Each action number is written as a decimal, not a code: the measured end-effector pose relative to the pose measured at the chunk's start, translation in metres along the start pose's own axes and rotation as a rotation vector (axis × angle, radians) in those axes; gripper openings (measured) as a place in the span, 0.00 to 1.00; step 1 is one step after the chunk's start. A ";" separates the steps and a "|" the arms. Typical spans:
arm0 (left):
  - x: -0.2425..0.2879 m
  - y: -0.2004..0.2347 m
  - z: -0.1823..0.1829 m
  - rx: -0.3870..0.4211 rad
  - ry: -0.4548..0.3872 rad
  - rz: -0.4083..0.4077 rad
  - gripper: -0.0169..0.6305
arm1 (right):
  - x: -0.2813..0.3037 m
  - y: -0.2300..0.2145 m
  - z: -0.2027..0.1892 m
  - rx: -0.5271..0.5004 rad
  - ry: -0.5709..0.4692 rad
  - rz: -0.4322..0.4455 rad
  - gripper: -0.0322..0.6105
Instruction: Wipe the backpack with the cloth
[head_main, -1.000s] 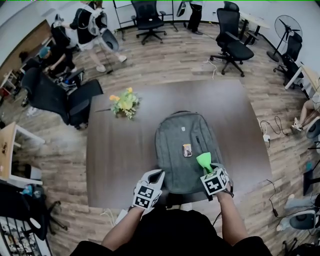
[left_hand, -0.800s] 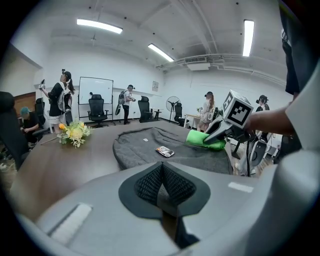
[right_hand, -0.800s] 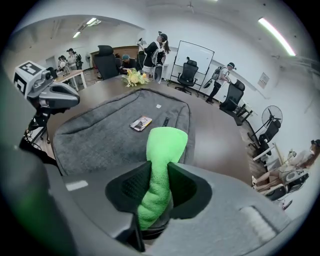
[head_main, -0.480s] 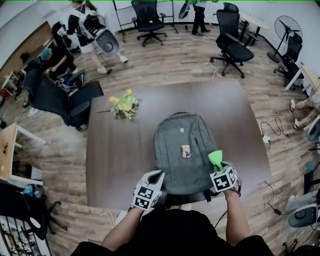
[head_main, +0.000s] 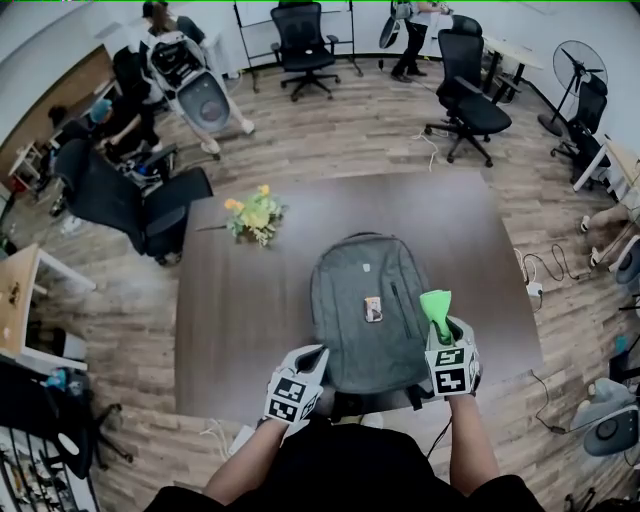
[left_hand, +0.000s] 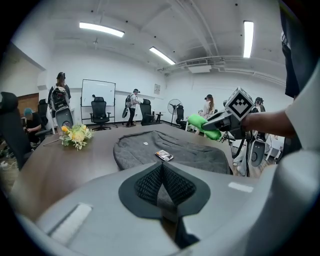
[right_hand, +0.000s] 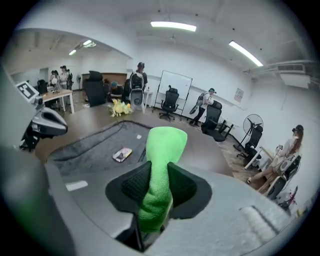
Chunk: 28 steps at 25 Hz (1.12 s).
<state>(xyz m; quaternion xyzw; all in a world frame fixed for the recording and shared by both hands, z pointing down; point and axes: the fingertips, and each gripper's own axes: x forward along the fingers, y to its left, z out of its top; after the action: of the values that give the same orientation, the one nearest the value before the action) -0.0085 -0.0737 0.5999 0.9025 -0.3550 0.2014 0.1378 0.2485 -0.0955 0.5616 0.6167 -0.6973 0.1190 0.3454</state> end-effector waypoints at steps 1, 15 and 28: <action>-0.001 0.001 0.002 0.000 -0.006 0.002 0.06 | -0.004 0.000 0.010 0.018 -0.043 -0.003 0.21; -0.038 0.044 0.057 -0.062 -0.166 0.115 0.06 | -0.072 0.013 0.137 0.236 -0.501 0.058 0.21; -0.051 0.051 0.094 -0.057 -0.263 0.136 0.06 | -0.110 0.033 0.174 0.195 -0.736 0.093 0.21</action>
<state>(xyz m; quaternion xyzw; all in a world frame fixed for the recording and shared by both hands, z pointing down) -0.0526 -0.1167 0.4996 0.8906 -0.4359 0.0803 0.1017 0.1593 -0.1060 0.3734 0.6160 -0.7872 -0.0291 0.0059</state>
